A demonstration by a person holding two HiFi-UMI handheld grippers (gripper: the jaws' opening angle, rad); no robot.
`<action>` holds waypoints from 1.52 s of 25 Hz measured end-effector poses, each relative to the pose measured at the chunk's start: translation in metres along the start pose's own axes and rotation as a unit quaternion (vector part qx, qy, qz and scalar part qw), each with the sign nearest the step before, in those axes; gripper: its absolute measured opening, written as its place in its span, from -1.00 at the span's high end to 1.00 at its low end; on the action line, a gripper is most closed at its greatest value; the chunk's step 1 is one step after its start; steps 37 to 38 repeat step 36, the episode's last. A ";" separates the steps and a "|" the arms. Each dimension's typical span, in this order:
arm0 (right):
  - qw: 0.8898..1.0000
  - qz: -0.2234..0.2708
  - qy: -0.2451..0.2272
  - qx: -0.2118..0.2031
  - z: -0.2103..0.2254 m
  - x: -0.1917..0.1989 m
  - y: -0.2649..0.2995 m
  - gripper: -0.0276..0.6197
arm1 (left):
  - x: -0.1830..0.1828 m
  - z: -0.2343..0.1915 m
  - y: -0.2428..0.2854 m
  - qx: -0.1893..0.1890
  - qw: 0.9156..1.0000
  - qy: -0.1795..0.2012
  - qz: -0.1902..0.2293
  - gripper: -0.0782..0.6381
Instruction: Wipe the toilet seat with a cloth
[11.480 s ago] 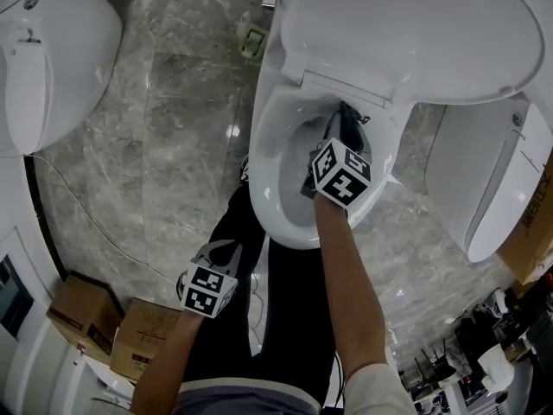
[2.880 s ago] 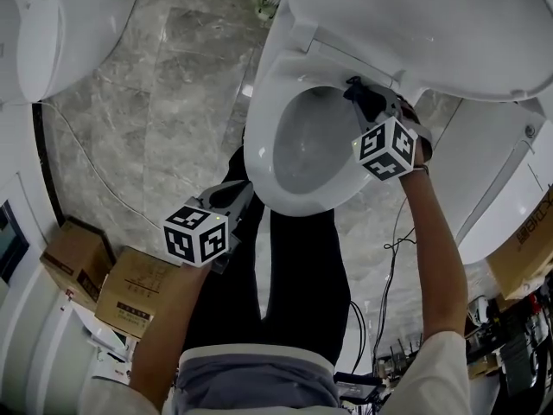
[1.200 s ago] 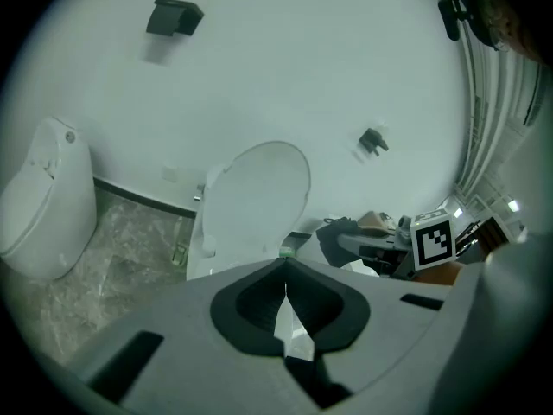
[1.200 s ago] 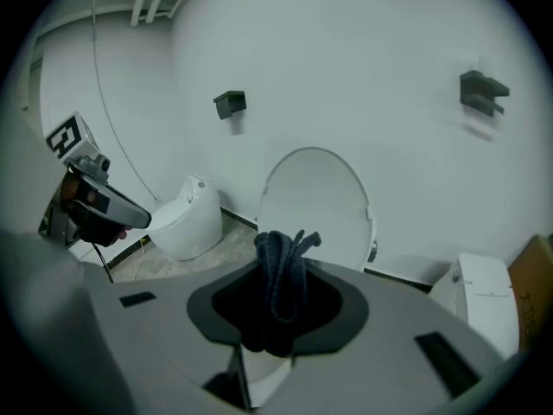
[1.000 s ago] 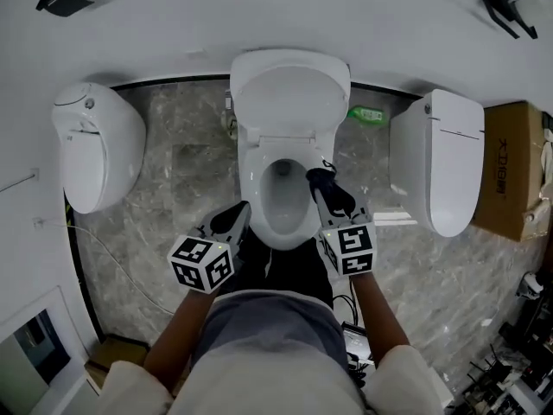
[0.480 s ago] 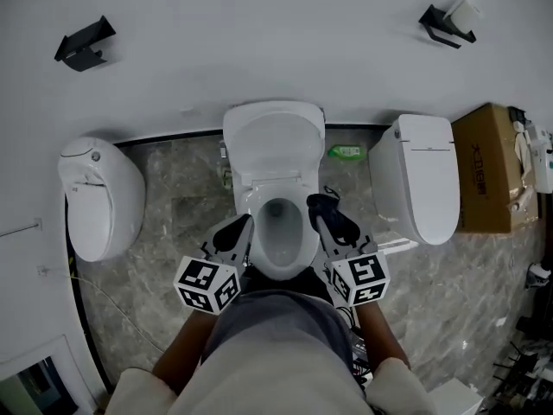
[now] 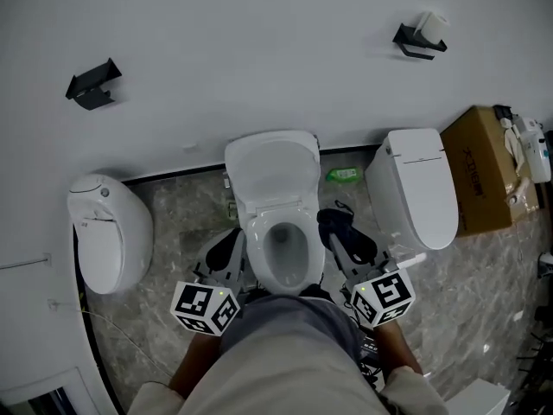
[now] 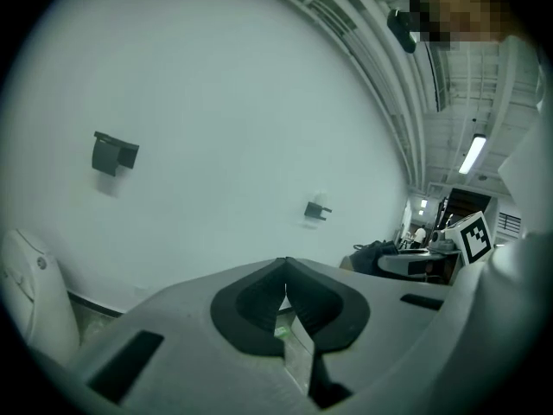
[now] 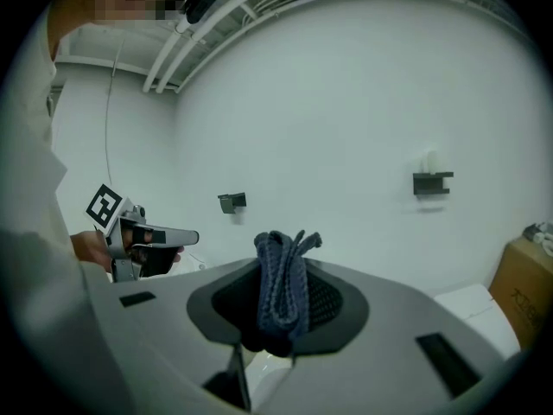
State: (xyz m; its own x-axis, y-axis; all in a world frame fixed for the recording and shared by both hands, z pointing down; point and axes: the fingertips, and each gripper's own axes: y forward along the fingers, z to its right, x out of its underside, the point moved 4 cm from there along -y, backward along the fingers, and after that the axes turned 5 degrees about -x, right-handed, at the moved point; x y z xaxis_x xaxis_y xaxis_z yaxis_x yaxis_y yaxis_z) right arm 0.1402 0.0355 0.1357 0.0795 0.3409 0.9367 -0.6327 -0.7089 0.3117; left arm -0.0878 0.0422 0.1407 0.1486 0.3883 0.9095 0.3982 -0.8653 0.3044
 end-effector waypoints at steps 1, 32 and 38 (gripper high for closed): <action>1.000 0.006 -0.001 0.001 -0.002 -0.005 -0.005 0.64 | -0.005 0.001 -0.004 -0.001 1.000 0.007 0.004 0.76; 0.998 -0.035 -0.028 -0.037 -0.022 -0.015 -0.043 0.65 | -0.030 0.024 -0.061 0.015 0.997 -0.051 0.054 0.76; 0.998 -0.039 -0.025 -0.032 -0.025 -0.012 -0.045 0.65 | -0.031 0.025 -0.064 0.021 0.997 -0.050 0.056 0.76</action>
